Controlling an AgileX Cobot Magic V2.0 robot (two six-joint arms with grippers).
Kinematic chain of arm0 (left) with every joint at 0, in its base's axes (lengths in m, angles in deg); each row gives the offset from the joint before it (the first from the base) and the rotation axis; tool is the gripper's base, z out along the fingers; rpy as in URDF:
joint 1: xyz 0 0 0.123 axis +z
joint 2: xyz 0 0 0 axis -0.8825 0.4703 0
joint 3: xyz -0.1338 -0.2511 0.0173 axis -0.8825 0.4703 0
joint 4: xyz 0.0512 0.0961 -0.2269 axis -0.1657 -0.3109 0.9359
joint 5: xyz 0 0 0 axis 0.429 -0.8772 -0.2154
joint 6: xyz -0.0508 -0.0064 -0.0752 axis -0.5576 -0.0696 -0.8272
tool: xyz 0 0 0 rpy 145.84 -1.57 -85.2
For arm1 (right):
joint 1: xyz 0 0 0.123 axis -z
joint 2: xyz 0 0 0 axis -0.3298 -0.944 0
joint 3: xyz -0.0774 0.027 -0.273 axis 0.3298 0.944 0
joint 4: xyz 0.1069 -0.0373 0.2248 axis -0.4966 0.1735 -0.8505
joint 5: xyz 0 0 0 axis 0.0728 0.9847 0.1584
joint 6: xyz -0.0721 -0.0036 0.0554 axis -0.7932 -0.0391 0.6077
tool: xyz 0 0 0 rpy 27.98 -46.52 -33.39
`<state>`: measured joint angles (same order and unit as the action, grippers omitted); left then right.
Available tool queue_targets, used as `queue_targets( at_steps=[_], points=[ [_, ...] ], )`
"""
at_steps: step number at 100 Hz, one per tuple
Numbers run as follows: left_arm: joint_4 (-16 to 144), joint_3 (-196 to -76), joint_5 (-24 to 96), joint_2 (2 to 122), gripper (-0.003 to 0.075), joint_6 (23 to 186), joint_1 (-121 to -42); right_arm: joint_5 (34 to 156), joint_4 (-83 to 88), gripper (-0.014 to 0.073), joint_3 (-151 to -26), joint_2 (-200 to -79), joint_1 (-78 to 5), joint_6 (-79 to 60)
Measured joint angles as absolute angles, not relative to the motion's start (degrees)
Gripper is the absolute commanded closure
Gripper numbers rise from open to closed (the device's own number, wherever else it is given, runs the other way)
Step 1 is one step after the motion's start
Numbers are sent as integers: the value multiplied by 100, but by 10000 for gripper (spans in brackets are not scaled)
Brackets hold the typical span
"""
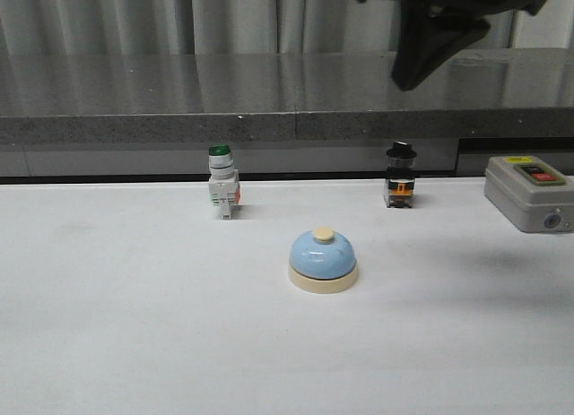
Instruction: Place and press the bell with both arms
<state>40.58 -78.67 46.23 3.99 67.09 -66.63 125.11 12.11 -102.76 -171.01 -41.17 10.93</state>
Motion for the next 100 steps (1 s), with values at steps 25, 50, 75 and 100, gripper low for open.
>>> queue_targets(
  at_steps=[25,50,75,100],
  points=[
    [4058,-7867,4623,399,741,6709,-6663,12458,1354,654,-9323,-15852,-3247,1093],
    [4058,-7867,4623,399,741,6709,-6663,12062,1392,654,-8125,-14174,-2440,1093],
    [4058,-7867,4623,399,741,6709,-6663,11813,1392,654,-7058,-12541,-2282,1093],
    [4058,-7867,4623,399,741,6709,-6663,11769,1392,654,-6314,-11099,-2282,1093]
  ],
)
